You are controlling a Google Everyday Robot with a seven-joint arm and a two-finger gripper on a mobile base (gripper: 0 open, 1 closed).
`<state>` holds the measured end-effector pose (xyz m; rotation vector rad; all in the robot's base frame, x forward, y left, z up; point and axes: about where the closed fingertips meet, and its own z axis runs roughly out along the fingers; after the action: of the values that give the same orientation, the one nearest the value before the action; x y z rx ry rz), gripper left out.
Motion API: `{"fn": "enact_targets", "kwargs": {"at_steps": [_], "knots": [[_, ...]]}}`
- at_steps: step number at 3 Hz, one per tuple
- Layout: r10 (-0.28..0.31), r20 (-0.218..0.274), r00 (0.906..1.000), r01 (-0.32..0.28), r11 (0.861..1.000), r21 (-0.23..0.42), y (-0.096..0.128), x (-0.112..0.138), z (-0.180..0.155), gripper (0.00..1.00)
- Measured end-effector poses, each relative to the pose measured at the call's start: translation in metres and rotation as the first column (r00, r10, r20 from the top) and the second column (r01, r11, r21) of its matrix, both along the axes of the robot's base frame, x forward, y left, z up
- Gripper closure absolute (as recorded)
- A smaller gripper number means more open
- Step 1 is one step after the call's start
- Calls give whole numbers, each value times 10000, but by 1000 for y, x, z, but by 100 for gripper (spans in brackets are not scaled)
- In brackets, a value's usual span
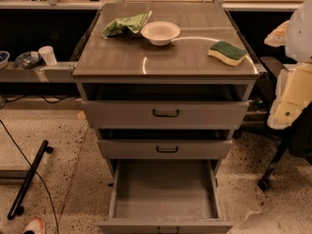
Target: Place sponge into bottom drawer
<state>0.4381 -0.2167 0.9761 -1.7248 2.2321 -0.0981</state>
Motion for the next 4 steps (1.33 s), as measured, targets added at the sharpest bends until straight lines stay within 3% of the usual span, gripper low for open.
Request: {"fn": "enact_targets", "kwargs": {"at_steps": [1,2,3,4], "knots": [[1,2,10000,-1,10000,-1,0,0,0,0],[88,103,9999,-87,9999,-62,-4,24,0,0],[-82,-65,9999,80,9996,-265,-18,71,-6,0],[-465,-111,9989,465,9989,31,-29,137,-18,0]]}}
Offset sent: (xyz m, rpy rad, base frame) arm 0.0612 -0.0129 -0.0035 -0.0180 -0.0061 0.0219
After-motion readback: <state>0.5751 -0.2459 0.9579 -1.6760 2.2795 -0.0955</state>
